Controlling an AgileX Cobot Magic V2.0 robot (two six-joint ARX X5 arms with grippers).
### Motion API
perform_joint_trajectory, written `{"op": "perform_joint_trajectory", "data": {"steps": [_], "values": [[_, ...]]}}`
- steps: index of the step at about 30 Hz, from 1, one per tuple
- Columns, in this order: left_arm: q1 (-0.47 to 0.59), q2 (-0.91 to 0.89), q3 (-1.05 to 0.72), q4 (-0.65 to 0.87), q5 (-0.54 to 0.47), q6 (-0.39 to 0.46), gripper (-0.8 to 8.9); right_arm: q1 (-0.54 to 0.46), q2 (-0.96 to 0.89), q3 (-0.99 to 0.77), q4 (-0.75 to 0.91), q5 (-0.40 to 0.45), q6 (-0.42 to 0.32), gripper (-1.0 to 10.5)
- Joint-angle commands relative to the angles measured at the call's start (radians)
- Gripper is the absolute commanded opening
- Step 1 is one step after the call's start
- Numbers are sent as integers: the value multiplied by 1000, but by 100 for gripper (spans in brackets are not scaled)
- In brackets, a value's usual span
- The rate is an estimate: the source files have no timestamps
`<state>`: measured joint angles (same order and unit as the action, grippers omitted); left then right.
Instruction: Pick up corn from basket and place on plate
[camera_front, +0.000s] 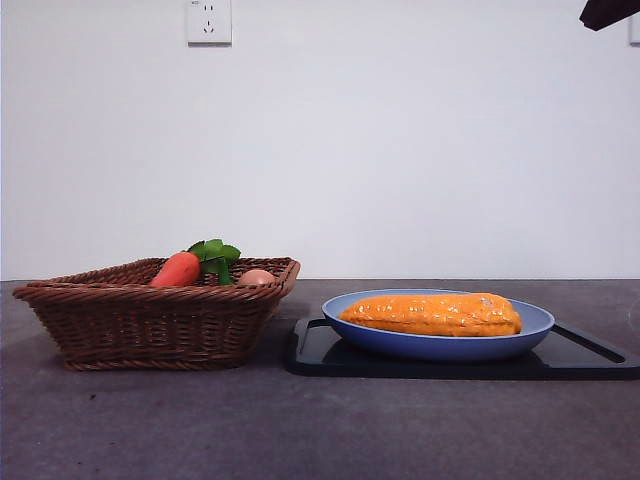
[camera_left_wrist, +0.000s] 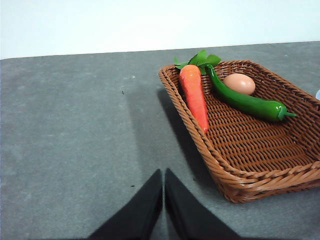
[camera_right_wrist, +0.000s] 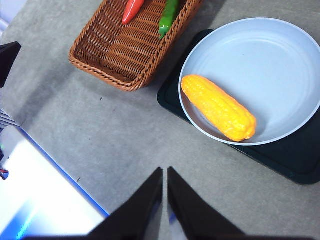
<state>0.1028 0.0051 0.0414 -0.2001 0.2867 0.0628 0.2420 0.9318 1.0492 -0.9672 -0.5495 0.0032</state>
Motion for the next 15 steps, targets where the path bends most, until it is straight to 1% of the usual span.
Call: {"op": "perform_joint_trajectory", "data": {"steps": [1, 10, 13, 15], "values": [[3, -2, -13, -45, 0, -4, 8, 4, 8, 13, 6, 0, -12, 2], [3, -2, -13, -45, 0, -4, 8, 4, 8, 13, 6, -1, -11, 2], [3, -2, -13, -46, 0, -4, 8, 4, 8, 13, 26, 1, -36, 2], [3, -2, -13, -45, 0, -4, 8, 3, 3, 13, 69, 9, -65, 2]]}}
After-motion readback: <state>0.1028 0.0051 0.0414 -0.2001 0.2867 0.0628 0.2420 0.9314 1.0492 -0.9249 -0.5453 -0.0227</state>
